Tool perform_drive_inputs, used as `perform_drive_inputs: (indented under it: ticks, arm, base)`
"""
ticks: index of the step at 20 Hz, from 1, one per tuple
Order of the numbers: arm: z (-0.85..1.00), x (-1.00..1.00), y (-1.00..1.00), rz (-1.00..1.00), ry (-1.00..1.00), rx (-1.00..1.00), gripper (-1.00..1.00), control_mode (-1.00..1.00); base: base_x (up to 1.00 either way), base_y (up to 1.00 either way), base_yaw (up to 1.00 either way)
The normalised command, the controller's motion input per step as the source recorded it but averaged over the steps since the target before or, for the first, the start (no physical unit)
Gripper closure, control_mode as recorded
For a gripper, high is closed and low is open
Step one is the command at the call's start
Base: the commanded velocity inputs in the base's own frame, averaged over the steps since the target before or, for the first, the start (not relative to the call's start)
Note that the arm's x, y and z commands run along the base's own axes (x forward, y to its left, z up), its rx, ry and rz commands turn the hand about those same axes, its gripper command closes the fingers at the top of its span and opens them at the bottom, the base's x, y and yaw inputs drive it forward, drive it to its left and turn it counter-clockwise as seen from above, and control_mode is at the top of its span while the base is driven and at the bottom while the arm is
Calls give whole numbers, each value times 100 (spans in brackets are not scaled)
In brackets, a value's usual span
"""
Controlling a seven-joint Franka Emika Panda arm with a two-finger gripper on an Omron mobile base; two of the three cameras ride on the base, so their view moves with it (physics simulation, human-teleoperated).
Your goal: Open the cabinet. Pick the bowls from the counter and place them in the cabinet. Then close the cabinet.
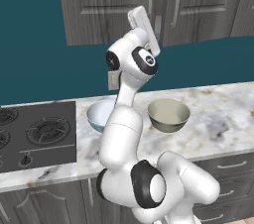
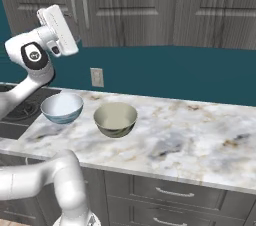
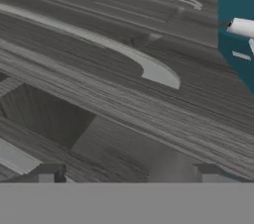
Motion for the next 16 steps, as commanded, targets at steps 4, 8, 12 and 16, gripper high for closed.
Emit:
perform_drive_inputs:
  ticks: [4, 8, 12, 16]
  arm:
    - [-10, 41, -34, 0, 0, 12, -100, -100]
    - [-1, -7, -73, -3, -10, 18, -100, -100]
    - [0, -42, -100, -10, -22, 26, -100, -100]
    - [-7, -62, -100, -13, -25, 31, -100, -100]
  base:
    - [0, 0, 0]
    - [0, 0, 0]
    - [0, 0, 0]
    - [0, 0, 0]
